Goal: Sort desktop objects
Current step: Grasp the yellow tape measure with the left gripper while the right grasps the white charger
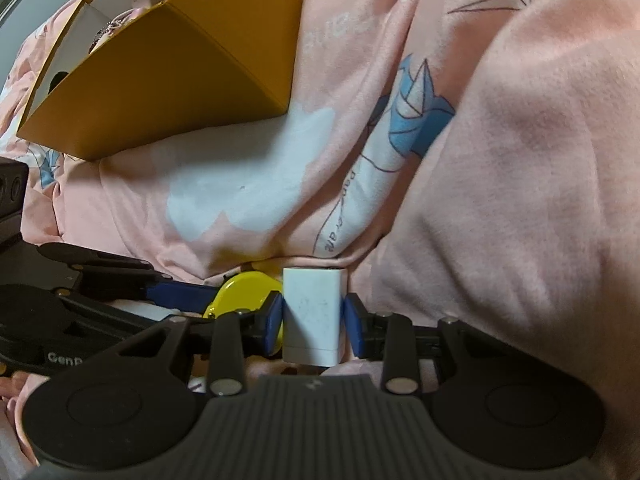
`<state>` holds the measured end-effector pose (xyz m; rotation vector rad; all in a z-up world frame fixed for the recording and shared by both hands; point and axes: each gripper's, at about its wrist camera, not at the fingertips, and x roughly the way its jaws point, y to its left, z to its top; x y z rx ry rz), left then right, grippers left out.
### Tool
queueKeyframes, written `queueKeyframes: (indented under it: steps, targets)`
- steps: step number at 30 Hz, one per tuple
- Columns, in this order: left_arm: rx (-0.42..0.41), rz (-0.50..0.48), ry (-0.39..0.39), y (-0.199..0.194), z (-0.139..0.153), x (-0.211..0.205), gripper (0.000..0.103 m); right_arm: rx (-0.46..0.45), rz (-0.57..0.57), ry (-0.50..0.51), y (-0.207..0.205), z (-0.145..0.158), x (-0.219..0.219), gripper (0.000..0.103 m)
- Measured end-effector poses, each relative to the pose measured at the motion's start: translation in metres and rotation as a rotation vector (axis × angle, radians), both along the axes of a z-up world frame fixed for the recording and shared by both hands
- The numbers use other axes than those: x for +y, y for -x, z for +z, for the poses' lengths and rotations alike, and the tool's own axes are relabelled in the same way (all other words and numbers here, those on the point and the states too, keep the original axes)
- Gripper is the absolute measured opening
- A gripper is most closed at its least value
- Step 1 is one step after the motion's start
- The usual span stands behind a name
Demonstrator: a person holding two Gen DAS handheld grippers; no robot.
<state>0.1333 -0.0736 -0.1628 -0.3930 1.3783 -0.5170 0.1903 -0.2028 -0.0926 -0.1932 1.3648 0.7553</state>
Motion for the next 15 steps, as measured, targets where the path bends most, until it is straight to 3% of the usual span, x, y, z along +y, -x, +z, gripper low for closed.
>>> queueKeyframes:
  steps: [4,7,15]
  targets:
    - [-0.072,-0.036,-0.035,0.007,0.01,-0.004,0.032,-0.008,0.004,0.009,0.001,0.003,-0.002,0.035]
    - [-0.121,-0.069,0.005,0.011,0.018,-0.004,0.028,0.001,0.002,0.008,0.002,-0.001,0.002,0.036]
    - [-0.068,-0.066,-0.043,0.006,0.01,-0.002,0.027,-0.009,0.026,0.04,0.006,-0.003,0.004,0.036]
